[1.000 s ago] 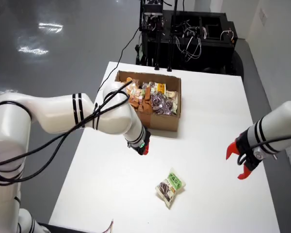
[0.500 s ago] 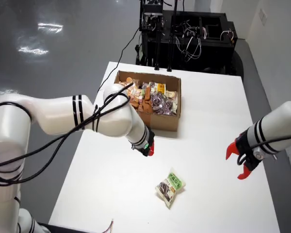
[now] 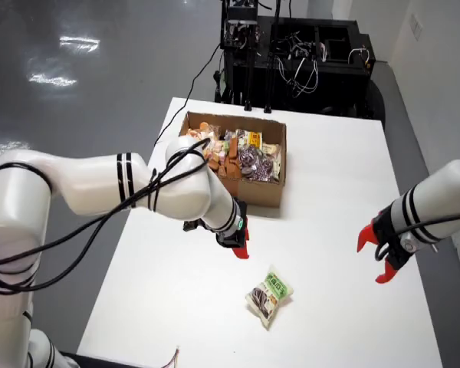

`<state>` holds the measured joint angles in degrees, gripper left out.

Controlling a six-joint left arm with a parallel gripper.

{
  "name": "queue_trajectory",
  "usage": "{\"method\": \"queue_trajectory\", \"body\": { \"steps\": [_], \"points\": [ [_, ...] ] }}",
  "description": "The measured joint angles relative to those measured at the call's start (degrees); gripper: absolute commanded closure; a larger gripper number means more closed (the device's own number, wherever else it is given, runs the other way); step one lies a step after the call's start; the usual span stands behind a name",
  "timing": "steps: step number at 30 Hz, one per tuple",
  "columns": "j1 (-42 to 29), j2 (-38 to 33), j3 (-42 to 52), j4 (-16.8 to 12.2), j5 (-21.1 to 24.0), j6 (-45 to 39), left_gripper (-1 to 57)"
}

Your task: Grasp a snack and put it in the bin.

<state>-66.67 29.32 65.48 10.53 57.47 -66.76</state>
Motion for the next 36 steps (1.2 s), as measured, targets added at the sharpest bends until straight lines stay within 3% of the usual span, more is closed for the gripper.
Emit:
{"method": "queue_trajectory", "body": {
  "steps": [5, 10, 19, 28, 36],
  "points": [
    [-0.24, 2.39, -2.19, 0.34, 0.35, -8.82, 24.2],
    [-0.86, 7.81, -7.87, 0.65, 1.97, -15.48, 19.0],
    [-1.41, 18.52, -18.00, 0.92, 6.34, -23.60, 17.4],
    [-0.69, 26.29, -22.71, 0.79, 9.88, -23.69, 17.9],
    [0.22, 40.12, -38.95, 0.80, 12.16, -23.48, 16.9]
  ]
}}
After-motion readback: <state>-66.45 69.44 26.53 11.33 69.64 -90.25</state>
